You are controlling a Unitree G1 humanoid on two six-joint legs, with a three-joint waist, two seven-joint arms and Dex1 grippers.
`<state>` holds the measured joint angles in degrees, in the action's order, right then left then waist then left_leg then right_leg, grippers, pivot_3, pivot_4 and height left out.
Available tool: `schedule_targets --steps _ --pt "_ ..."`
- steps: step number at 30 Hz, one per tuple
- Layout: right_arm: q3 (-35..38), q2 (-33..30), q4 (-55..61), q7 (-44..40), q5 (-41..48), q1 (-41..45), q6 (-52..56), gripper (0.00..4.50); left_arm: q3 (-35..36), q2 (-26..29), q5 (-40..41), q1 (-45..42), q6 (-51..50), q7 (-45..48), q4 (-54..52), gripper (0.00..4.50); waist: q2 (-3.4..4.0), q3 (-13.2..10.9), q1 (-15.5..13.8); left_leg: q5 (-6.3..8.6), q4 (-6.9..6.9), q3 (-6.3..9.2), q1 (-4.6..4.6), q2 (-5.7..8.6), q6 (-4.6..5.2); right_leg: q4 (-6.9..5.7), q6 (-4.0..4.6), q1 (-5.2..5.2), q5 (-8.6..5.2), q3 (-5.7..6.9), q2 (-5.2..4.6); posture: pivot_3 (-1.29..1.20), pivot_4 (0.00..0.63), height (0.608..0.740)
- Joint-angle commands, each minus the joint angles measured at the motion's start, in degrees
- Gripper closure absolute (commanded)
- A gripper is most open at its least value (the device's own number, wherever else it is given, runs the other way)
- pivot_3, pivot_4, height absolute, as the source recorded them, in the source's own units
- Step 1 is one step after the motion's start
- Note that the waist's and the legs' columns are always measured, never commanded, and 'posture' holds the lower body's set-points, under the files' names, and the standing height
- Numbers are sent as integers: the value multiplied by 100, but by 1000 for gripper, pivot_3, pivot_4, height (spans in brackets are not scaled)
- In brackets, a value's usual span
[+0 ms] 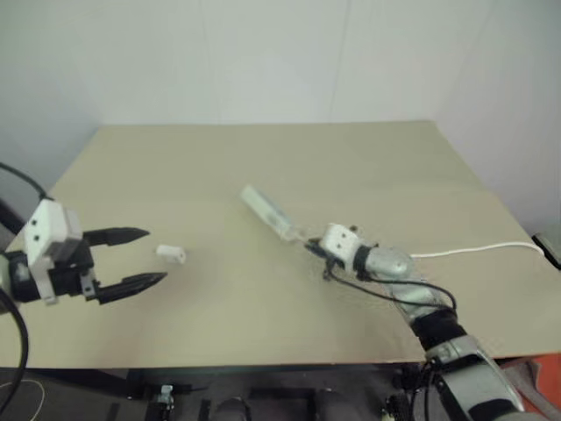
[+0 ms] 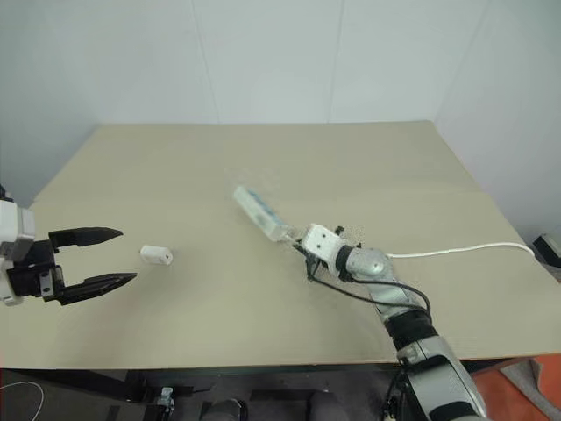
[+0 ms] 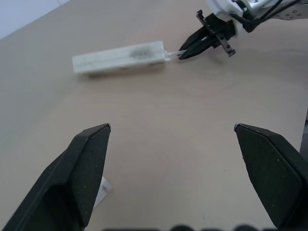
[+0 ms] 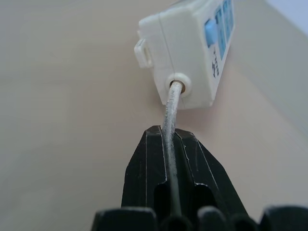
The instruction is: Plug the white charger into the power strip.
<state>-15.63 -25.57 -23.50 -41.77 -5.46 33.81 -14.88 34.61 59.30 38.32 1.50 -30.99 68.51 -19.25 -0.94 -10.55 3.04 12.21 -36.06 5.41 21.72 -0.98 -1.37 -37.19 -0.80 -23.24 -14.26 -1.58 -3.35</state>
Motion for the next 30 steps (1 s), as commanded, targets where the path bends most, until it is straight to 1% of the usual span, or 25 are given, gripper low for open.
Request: schedule_targets --steps 1,3,5,9,11,13,16,18,19,21,22,23,24,26,28,30 --pt "-124 -201 332 -356 25 -106 -1527 4494 22 23 3 -22 128 40 -2 0 -1 0 47 0 1 -2 -6 -2 0 -1 -4 3 -2 -3 2 0 150 740" --pt "-263 -409 145 -437 -202 -128 -2325 4494 -1 23 -4 -40 145 54 22 0 -2 -1 86 0 4 -9 -18 -2 0 -4 -6 7 -4 -13 3 0 150 740" --pt "-421 -600 -202 -267 -705 -28 -2934 4494 -40 25 -9 -72 165 56 50 0 -4 -1 106 0 7 -24 -32 -2 0 -7 -12 10 -7 -29 4 0 150 740" --pt "-627 -742 -955 349 -1659 290 -3525 4494 -125 35 -8 -132 209 57 92 0 -15 -7 103 0 10 -46 -48 -4 0 -18 -13 11 -8 -52 8 0 150 740" --pt "-643 -757 -1220 588 -1880 410 -3602 3791 -139 41 -5 -145 221 58 102 0 -25 -10 100 0 10 -55 -50 -2 0 -27 -13 7 -8 -63 7 0 150 740" --pt "-664 -830 -1454 705 -2013 494 -3735 3226 -139 46 2 -147 225 63 103 0 -32 -12 95 0 10 -60 -55 -2 0 -30 -10 8 -6 -69 7 0 150 740" --pt "-664 -955 -1705 752 -2012 571 -3909 2202 -127 53 -2 -141 229 78 112 0 -35 -11 80 0 10 -62 -56 -2 0 -30 -1 10 -1 -71 5 0 150 740" --pt "-633 -1019 -1780 493 -1686 568 -3939 1543 -118 54 1 -136 223 82 109 0 -38 -10 65 0 9 -63 -57 -1 0 -29 -1 12 -1 -71 4 0 150 740" --pt "-606 -1041 -1777 229 -1349 524 -3913 1258 -115 54 2 -133 220 83 106 0 -38 -10 53 0 8 -63 -57 0 0 -29 -1 14 -1 -71 3 0 150 740" --pt "-558 -1072 -1609 -459 -507 367 -3671 591 -113 52 2 -130 213 81 102 0 -40 -9 38 0 7 -63 -59 2 0 -28 0 18 -1 -71 1 0 150 740" --pt "-519 -1127 -1359 -993 135 192 -3362 220 -111 52 8 -123 208 88 96 0 -42 -8 34 0 7 -63 -59 1 0 -26 0 20 0 -71 0 0 150 740" --pt "-462 -1178 -1041 -1479 747 6 -2941 29 -111 51 9 -119 205 90 92 0 -45 -8 22 0 8 -63 -60 1 1 -24 2 23 1 -71 1 0 150 740" --pt "-366 -1209 -613 -1907 1411 -203 -2362 29 -115 54 11 -123 205 98 99 0 -47 -7 16 1 8 -63 -60 -1 2 -21 12 25 7 -70 1 0 150 740" --pt "-165 -1204 107 -2349 2343 -508 -1297 29 -126 57 17 -135 204 103 105 0 -47 -8 -4 3 8 -63 -57 -1 4 -18 18 23 10 -71 0 0 150 740" --pt "32 -1121 681 -2385 2929 -722 -280 29 -151 59 19 -163 205 102 120 0 -46 -11 5 3 7 -63 -56 -2 5 -22 19 20 11 -72 0 0 150 740" --pt "172 -947 1041 -2165 3182 -848 401 29 -190 58 17 -203 211 100 141 0 -46 -11 30 3 7 -70 -62 -2 4 -34 11 17 7 -81 2 0 150 740"
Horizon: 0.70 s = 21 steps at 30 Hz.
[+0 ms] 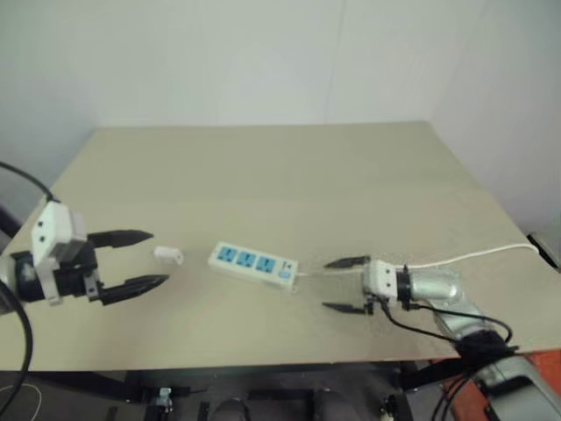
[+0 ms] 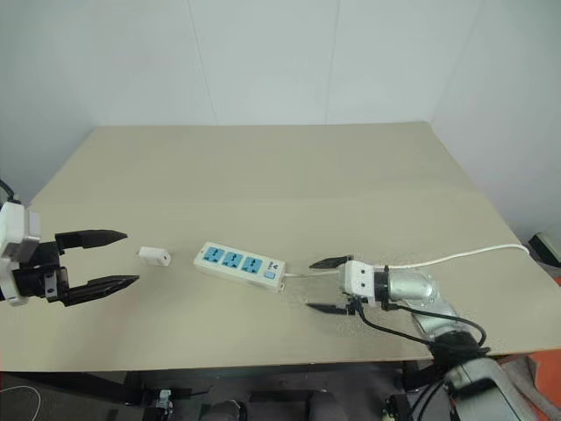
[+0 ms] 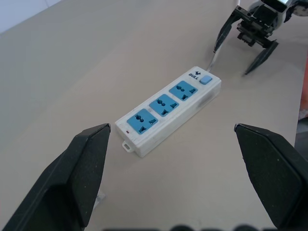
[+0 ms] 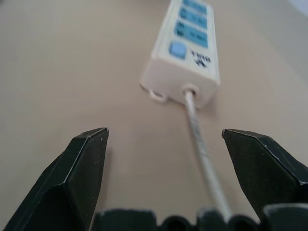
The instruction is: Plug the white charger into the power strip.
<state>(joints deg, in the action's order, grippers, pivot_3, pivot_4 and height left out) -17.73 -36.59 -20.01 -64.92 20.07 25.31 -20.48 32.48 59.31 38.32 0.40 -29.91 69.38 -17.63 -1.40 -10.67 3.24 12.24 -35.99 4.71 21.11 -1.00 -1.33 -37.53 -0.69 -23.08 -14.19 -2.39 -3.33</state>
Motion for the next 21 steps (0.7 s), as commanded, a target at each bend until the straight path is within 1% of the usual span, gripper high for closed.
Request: schedule_targets --steps 1,3,6,11,16,21 --pt "429 318 813 319 691 -27 1214 29 0 56 22 -116 102 16 -18 0 0 0 13 0 -1 0 -4 -2 0 -3 -23 1 -13 0 3 0 150 740" --pt "502 625 974 559 701 -40 1559 29 -26 58 28 -149 98 28 -10 0 -2 1 14 0 0 0 -8 -9 0 -8 -28 1 -17 1 13 0 150 740" --pt "519 970 989 719 455 15 1691 29 -37 63 28 -172 92 35 0 0 -1 1 -4 0 2 -1 -4 -17 0 -8 -27 -9 -17 2 21 0 150 740" --pt "351 1634 517 872 -28 366 1654 29 -23 71 80 -173 27 10 -81 0 -2 0 -10 0 1 -3 5 -10 -1 0 -27 -14 -17 0 13 0 150 740" --pt "304 1951 65 811 -394 572 1500 29 56 65 96 -106 -17 5 -143 0 -1 0 -48 0 2 -3 4 -10 -1 -1 -27 -14 -17 2 13 0 150 740" --pt "339 2132 -401 820 -732 663 1276 29 104 54 117 -51 -52 -28 -205 0 -1 0 -59 0 2 -3 4 -11 -1 -1 -27 -14 -17 2 14 0 150 740"
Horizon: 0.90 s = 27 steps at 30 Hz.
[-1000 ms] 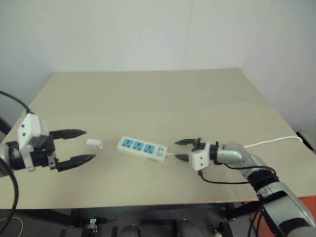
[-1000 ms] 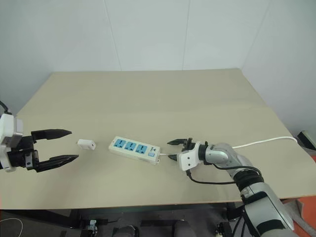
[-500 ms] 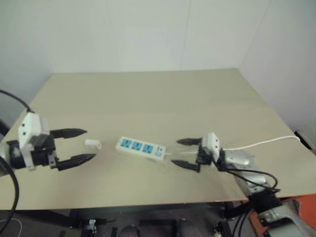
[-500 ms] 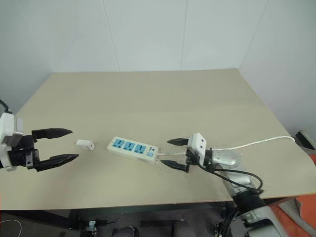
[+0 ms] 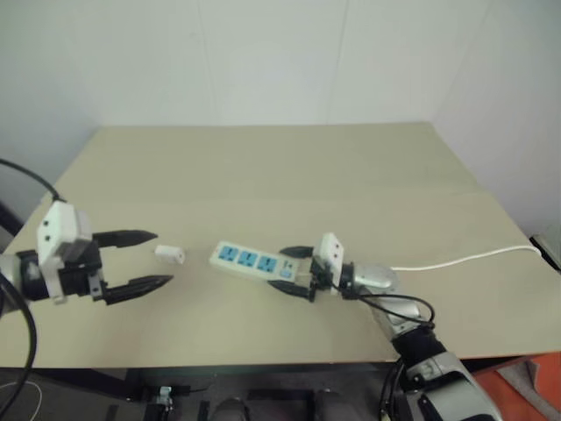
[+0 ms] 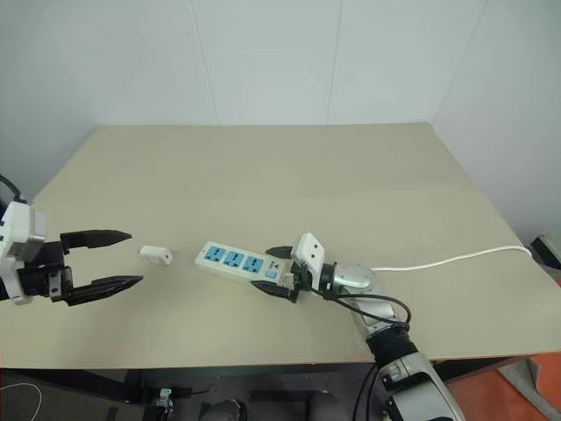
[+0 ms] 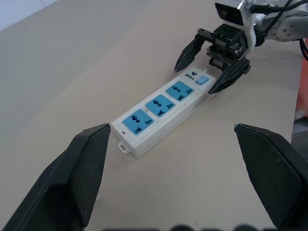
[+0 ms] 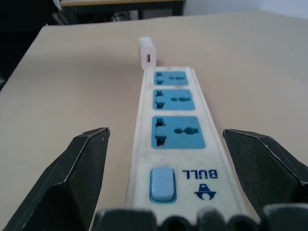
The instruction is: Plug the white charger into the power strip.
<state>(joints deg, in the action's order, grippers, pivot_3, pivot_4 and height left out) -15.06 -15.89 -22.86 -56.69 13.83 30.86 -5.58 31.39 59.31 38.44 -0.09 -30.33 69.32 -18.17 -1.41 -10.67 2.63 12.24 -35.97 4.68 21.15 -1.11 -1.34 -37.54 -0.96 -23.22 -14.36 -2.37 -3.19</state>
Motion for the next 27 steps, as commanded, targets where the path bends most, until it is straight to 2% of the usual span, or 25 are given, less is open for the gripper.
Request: schedule_targets --steps 1,17,27 --pt "95 91 -198 10 -147 116 -278 29 216 50 108 4 -14 -30 -159 0 -1 1 4 0 0 0 -1 0 0 -1 0 1 0 -1 0 0 150 740" --pt "53 448 -449 25 -404 42 -353 29 171 26 150 5 -40 -72 -216 0 -1 0 23 0 2 0 -2 -2 0 -1 0 0 0 -1 2 0 150 740" --pt "4 621 -1222 -104 -680 241 -601 29 214 41 156 28 -78 -55 -246 0 -4 3 125 0 2 0 -9 -3 0 -3 0 4 0 -1 4 0 150 740"
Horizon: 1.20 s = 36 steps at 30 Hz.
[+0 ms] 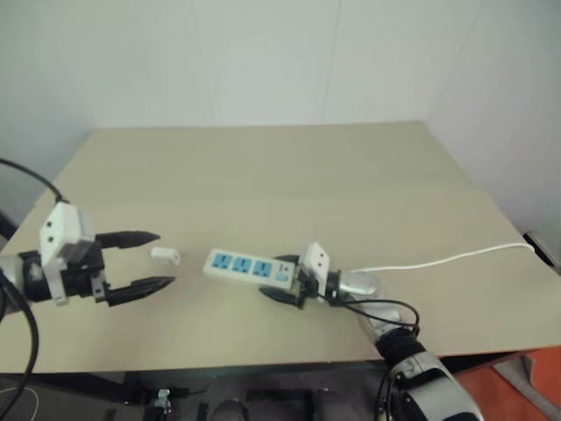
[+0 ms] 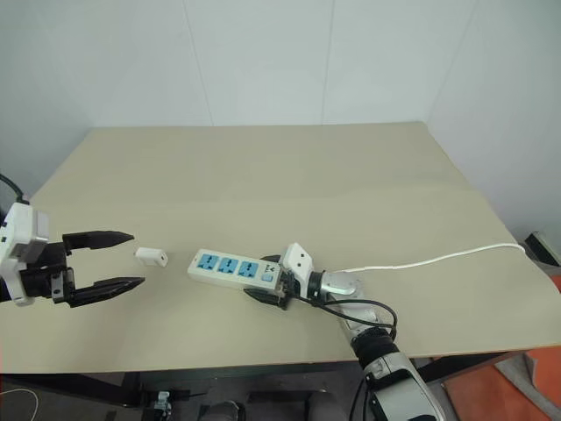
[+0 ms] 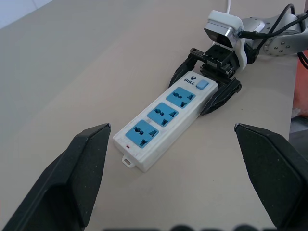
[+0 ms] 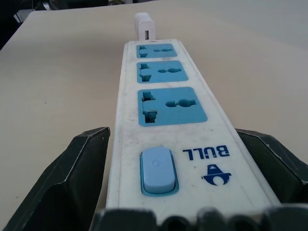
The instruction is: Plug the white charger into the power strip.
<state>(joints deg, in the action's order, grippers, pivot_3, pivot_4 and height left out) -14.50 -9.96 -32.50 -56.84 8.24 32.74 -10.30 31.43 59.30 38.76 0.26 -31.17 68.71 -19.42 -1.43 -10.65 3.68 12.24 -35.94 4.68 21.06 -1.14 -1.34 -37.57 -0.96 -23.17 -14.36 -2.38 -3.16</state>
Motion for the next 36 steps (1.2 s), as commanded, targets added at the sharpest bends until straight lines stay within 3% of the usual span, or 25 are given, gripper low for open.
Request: schedule_targets --steps 1,7,12,24,30,36 --pt "-51 21 -340 -121 -148 72 -158 29 217 46 124 -6 4 9 -120 0 -2 1 32 0 0 0 -1 -1 0 -1 0 1 0 0 1 0 150 740" --pt "-103 26 -757 -271 -292 158 -330 29 234 35 124 20 30 11 -126 0 -20 13 33 0 1 0 -9 -3 0 -1 0 7 0 0 2 0 150 740" --pt "-96 68 -937 -382 -298 252 -440 1070 196 61 122 -4 70 39 -81 0 -34 22 34 0 2 0 -20 -3 0 0 0 16 0 -1 2 0 150 740" --pt "-7 104 -840 -840 -109 528 -787 1072 -260 353 -54 -546 287 428 447 0 -33 21 33 0 5 0 -18 -3 0 0 0 11 -1 -2 4 0 150 740" --pt "52 5 -656 -1485 72 658 -893 1072 -816 543 -359 -1211 584 701 1123 0 -31 13 47 0 8 -1 3 -4 0 1 1 -9 0 -2 5 0 150 740" --pt "-23 -48 -693 -1918 40 544 -965 1072 -1874 799 -1218 -2414 1263 1108 2146 0 -32 9 29 0 6 -1 3 -1 0 -1 -1 -7 0 0 5 0 150 740"
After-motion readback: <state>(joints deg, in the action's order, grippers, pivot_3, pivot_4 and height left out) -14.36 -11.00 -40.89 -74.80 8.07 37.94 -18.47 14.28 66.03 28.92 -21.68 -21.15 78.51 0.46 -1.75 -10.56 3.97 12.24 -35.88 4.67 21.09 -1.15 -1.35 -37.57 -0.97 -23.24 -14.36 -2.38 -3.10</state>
